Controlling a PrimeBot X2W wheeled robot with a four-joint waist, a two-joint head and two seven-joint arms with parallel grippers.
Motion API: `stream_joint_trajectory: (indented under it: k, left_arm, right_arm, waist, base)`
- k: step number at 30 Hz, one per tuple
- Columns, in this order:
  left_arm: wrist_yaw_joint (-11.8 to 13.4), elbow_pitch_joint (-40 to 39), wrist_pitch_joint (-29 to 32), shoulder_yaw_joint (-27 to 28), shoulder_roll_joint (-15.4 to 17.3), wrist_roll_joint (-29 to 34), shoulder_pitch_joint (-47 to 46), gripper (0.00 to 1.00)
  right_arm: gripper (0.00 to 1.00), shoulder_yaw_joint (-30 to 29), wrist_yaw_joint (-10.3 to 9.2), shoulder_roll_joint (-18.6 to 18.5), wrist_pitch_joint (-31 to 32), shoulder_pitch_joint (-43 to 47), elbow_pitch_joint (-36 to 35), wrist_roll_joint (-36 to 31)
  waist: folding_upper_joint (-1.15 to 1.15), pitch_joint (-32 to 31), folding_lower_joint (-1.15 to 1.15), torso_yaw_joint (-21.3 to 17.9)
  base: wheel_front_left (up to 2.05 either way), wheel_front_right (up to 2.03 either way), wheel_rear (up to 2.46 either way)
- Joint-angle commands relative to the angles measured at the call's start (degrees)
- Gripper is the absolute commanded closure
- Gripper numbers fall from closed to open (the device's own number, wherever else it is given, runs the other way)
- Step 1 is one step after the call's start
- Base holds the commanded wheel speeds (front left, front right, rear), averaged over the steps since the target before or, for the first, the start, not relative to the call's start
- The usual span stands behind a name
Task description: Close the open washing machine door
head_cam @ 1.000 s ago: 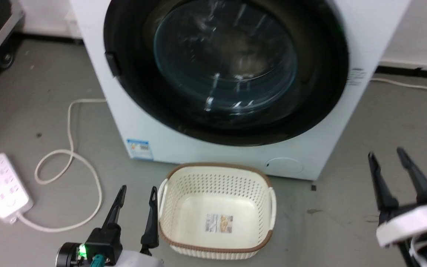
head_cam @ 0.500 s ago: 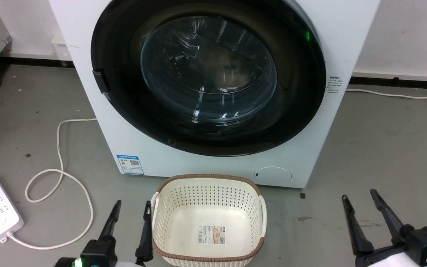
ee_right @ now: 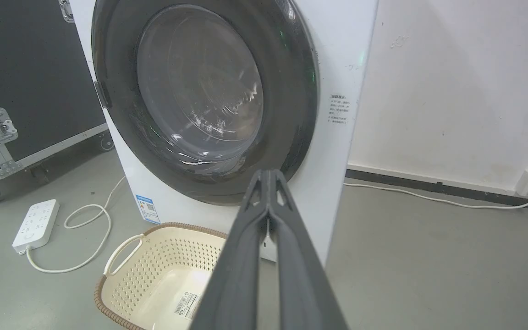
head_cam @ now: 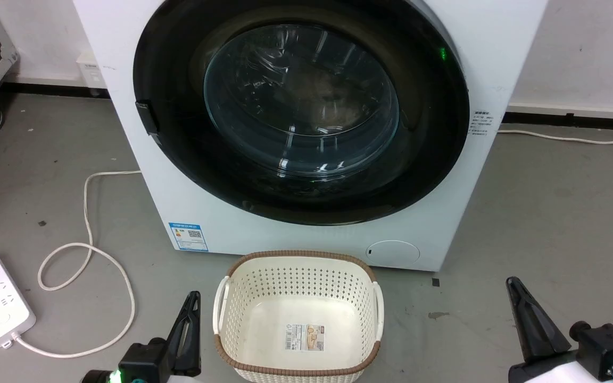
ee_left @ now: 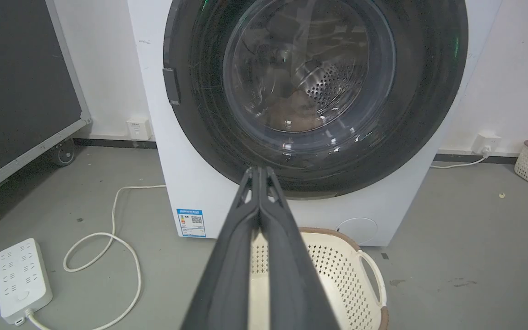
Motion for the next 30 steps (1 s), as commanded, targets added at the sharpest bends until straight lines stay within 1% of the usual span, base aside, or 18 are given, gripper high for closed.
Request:
stream_joint_trajectory:
  k: [1, 30]
  left_arm:
    - [-0.07, -0.27, 0.4, 0.34, -0.08, 0.42, -0.31, 1.0]
    - [-0.26, -1.41, 3.68, 1.78, -0.31, 1.82, -1.25, 1.0]
  right_arm:
    - [1.0, 0.01, 0.0, 0.3, 0.32, -0.23, -0.33, -0.45]
    - [1.0, 0.06, -0.01, 1.19, 3.6, -0.96, -1.33, -1.91]
  waist:
    - [0.0, 0.02, 0.0, 0.01]
    - [0.0, 0.23, 0.0, 0.13]
  base:
    - [0.0, 0.0, 0.0]
    - [0.0, 0.0, 0.0]
